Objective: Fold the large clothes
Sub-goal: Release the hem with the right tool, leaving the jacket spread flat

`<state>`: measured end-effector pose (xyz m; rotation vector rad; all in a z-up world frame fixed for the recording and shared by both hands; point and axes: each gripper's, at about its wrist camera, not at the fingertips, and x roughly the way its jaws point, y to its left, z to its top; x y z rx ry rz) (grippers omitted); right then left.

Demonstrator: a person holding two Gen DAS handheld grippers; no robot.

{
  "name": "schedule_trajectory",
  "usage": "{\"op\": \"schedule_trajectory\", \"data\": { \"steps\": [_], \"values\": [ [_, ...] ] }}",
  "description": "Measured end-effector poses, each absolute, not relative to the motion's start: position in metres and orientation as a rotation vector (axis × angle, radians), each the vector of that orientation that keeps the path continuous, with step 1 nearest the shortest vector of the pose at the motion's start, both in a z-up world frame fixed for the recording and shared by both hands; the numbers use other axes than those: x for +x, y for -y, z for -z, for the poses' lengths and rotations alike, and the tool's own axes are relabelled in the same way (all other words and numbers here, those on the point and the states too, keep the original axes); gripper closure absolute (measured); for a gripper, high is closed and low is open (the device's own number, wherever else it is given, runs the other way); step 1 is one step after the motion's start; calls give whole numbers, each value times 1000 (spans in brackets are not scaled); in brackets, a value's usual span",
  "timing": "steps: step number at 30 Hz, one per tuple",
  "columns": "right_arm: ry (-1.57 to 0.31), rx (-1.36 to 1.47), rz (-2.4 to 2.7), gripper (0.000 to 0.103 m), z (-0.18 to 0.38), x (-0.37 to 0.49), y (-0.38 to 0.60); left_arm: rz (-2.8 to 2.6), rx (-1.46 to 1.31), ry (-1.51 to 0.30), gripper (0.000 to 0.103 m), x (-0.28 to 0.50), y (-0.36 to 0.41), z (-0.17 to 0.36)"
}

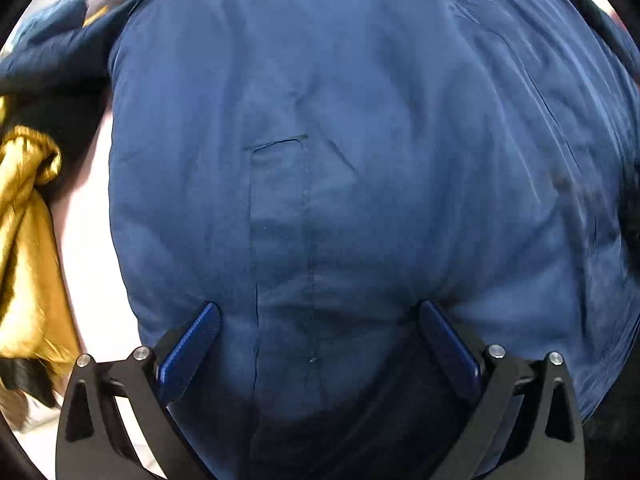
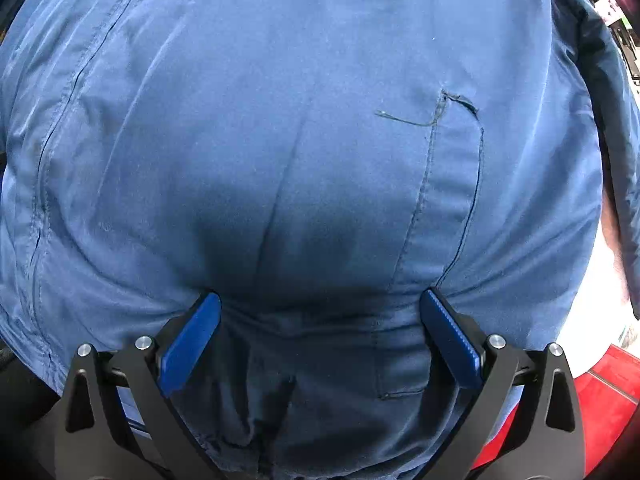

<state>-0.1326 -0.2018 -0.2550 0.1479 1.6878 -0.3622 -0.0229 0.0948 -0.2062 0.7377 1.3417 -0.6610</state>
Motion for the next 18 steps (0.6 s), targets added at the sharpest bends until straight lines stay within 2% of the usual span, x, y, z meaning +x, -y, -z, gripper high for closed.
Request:
{"op": "schedule_trajectory", "data": {
  "steps": [10, 14, 18],
  "values": [
    [-1633, 167, 362, 5, 236, -159, 200, 572, 802, -1355, 6, -30, -73, 194],
    [-1420, 340, 445, 5, 182, -170, 241, 584, 712, -1266, 6, -28, -53, 152],
    [-1262, 500, 644, 5, 152, -198, 316, 552, 676, -1211, 6, -17, -17, 129]
  ]
}}
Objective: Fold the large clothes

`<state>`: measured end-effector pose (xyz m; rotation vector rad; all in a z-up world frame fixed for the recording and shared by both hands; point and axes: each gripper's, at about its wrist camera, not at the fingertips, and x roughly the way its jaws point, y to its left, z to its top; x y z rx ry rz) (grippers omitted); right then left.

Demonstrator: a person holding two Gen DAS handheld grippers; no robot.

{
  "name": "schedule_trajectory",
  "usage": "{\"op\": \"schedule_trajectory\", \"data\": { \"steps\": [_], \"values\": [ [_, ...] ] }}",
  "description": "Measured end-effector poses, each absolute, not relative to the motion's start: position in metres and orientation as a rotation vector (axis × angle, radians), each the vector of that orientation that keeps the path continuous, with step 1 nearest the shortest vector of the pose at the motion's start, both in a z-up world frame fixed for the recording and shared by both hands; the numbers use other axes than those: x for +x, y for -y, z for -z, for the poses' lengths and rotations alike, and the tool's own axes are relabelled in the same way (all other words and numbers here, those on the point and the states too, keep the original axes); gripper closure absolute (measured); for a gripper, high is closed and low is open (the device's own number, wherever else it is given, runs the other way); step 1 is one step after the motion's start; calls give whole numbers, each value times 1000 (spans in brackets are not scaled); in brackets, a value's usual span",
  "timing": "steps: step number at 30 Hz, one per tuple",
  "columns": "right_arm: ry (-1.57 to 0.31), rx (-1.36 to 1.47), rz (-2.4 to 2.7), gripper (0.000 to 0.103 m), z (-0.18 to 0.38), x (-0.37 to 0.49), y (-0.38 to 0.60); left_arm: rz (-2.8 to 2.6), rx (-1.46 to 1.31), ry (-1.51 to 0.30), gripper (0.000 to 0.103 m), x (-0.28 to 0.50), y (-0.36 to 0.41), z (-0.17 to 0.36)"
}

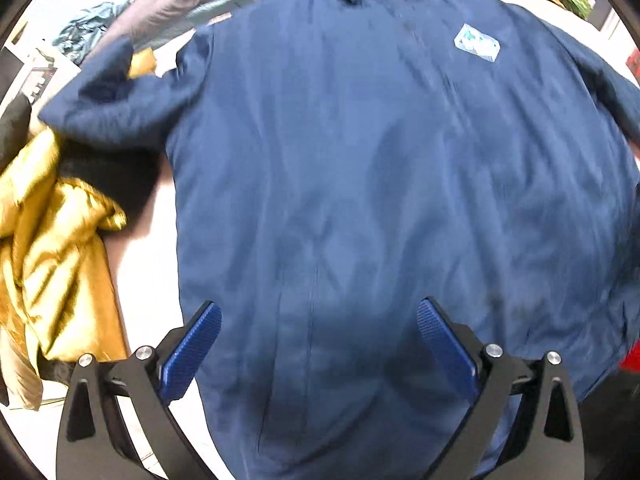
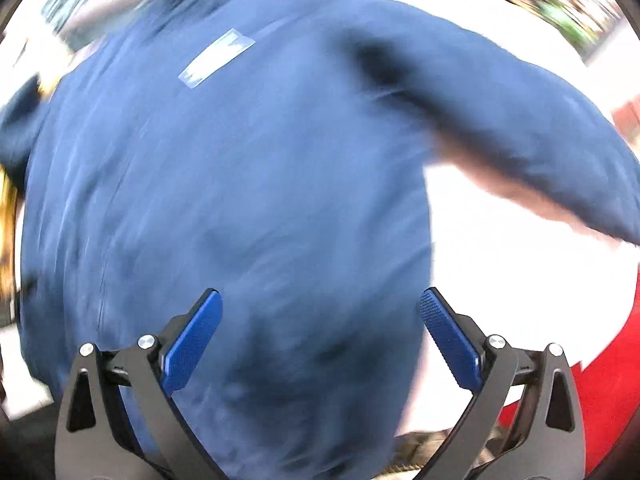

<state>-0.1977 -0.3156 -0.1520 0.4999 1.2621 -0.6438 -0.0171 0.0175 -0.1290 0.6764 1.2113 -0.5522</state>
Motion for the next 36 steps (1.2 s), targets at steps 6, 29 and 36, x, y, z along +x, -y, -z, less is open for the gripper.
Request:
{"op": "schedule_trajectory", "data": {
  "steps": [6, 29, 36],
  "values": [
    [-1047, 788, 1074, 13, 130, -297, 448, 586, 677, -1170, 6, -6, 12, 98],
    [-593, 1054, 1344, 94, 108, -431, 559, 553, 750, -1161, 6, -33, 16, 107],
    [-516, 939, 1339, 95, 32, -418, 586, 565, 712, -1163, 6, -17, -3, 111]
  ]
}}
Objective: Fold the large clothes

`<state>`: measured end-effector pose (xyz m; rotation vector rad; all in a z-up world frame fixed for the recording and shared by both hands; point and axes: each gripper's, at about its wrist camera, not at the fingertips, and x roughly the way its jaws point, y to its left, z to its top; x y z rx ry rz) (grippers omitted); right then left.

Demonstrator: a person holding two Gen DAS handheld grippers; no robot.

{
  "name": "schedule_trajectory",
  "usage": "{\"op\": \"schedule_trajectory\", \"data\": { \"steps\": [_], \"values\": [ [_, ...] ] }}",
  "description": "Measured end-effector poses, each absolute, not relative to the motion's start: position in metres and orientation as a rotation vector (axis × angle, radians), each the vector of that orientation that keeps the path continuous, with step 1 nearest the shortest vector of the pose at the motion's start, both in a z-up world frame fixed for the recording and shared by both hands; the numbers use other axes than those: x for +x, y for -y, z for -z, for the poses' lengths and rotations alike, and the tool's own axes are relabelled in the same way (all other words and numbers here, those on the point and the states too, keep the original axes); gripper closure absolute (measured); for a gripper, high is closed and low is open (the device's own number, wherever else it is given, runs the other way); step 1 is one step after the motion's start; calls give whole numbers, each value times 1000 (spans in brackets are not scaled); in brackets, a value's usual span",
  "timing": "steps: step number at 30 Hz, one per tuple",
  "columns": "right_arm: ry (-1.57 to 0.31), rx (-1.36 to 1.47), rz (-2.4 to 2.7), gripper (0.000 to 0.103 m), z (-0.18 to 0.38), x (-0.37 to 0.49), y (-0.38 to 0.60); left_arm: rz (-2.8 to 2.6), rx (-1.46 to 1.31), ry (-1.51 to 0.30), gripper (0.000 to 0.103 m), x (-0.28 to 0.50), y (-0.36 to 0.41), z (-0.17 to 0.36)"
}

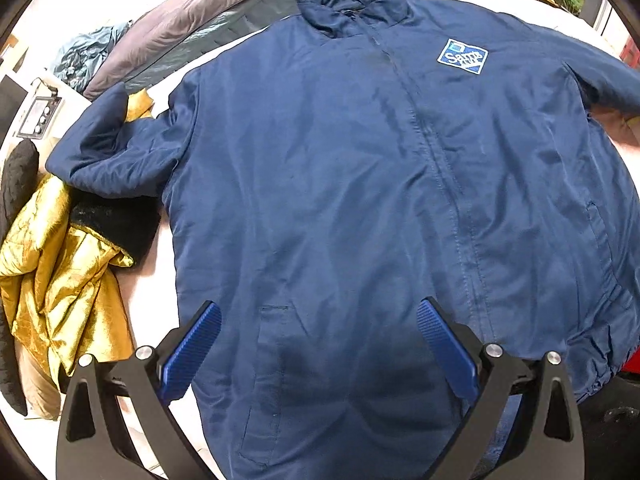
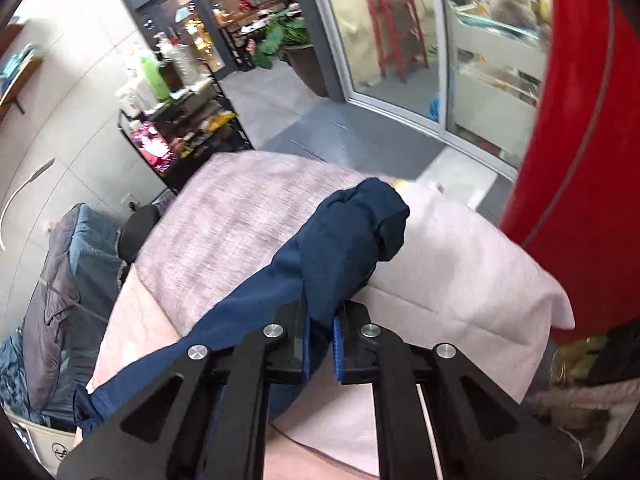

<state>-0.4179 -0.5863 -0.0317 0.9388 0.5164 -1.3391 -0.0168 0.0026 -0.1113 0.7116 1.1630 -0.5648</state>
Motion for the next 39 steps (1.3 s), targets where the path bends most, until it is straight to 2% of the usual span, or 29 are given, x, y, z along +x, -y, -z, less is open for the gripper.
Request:
{"op": "schedule_trajectory", "data": {
  "steps": [5, 10, 18, 25, 29, 35, 36, 37, 39],
  "values": [
    [-631, 671, 1260, 95, 2, -331, 558, 587, 697, -1178, 6, -5, -12, 119],
    [-770, 461, 966, 95, 3, -186, 484, 601, 682, -1186, 6, 6, -16, 123],
    [-930, 277, 464, 95, 51, 30, 308, 546, 636, -1167, 6, 30, -43, 115],
    [-1032, 196, 274, 95, 100, 121, 201, 413, 556, -1230, 6, 49, -91, 126],
    [-1118, 191, 269, 94, 137, 146, 184, 370, 547, -1249, 6, 53, -103, 133],
    [-1199, 147, 264, 78, 155, 154, 161, 358, 548, -1253, 6, 64, -98, 136],
    [-1222, 124, 256, 70, 159, 154, 161, 366, 554, -1243, 6, 67, -91, 134],
    [-1254, 81, 249, 53, 164, 152, 160, 374, 560, -1234, 6, 69, -85, 133],
    [-1306, -27, 269, 26, 172, 146, 154, 392, 581, -1210, 6, 73, -70, 130]
  ]
}}
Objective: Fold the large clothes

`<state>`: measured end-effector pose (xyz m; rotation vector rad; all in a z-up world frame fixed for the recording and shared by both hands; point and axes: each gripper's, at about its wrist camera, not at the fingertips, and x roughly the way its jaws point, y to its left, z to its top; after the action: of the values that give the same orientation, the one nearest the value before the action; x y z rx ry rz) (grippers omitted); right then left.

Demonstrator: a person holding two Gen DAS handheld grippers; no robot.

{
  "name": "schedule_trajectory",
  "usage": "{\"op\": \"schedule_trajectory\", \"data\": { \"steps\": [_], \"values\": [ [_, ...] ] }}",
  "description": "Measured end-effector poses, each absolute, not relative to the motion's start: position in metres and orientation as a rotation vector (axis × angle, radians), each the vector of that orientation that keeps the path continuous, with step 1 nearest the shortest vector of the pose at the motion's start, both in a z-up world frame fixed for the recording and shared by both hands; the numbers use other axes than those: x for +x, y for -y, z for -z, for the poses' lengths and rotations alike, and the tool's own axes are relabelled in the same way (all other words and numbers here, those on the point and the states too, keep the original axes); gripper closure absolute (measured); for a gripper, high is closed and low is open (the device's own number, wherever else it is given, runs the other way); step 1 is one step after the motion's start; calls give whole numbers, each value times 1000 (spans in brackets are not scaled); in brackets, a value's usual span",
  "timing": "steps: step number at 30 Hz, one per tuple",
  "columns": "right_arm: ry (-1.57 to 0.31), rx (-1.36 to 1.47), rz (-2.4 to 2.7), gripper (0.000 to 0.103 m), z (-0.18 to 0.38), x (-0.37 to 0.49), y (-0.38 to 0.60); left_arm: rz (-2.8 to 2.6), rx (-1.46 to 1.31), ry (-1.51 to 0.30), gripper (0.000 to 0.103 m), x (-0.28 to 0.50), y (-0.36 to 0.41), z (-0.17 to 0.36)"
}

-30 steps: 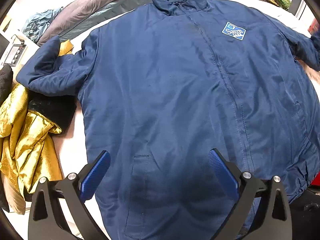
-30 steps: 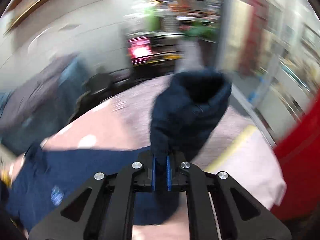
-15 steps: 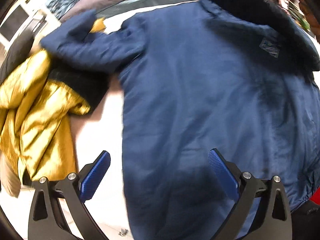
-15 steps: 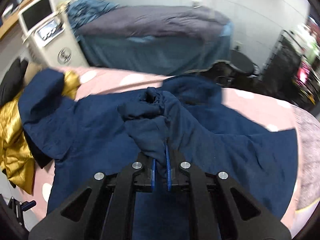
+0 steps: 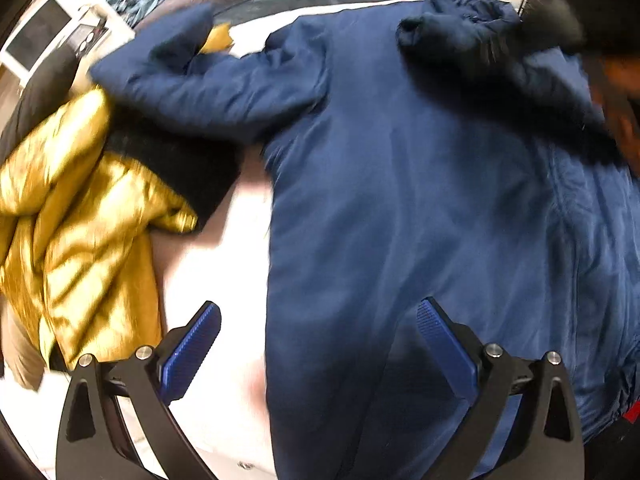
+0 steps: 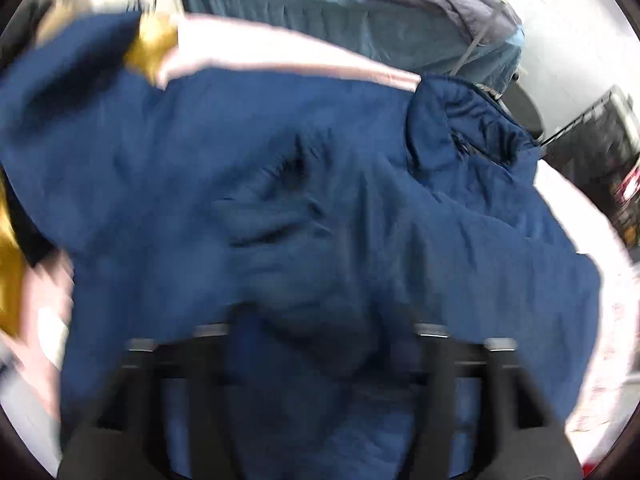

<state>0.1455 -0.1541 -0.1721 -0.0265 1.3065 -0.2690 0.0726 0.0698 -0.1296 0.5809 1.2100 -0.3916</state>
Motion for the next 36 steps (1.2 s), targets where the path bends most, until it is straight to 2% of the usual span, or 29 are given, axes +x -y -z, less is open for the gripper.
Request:
{"op": "schedule_trajectory", "data": {
  "steps": [3, 8, 16, 20, 24, 36],
  "values": [
    [-1287, -101, 229, 25, 166, 120, 140, 417, 608, -1177, 6, 81, -46, 126],
    [-1147, 12, 85, 25, 131, 59, 138, 448, 606, -1137, 6, 94, -19, 112],
    [-1208, 214, 513, 25, 150, 6, 296, 636, 600, -1097, 6, 117, 89, 115],
    [-1296, 305, 550, 25, 176, -3, 354, 689, 646, -1131, 6, 125, 153, 142],
    [-1347, 328, 519, 25, 207, -7, 367, 618, 684, -1283, 5, 137, 185, 201],
    [-1381, 213, 613, 5, 239, 19, 359, 542, 655, -1331, 4, 155, 202, 225]
  ]
}}
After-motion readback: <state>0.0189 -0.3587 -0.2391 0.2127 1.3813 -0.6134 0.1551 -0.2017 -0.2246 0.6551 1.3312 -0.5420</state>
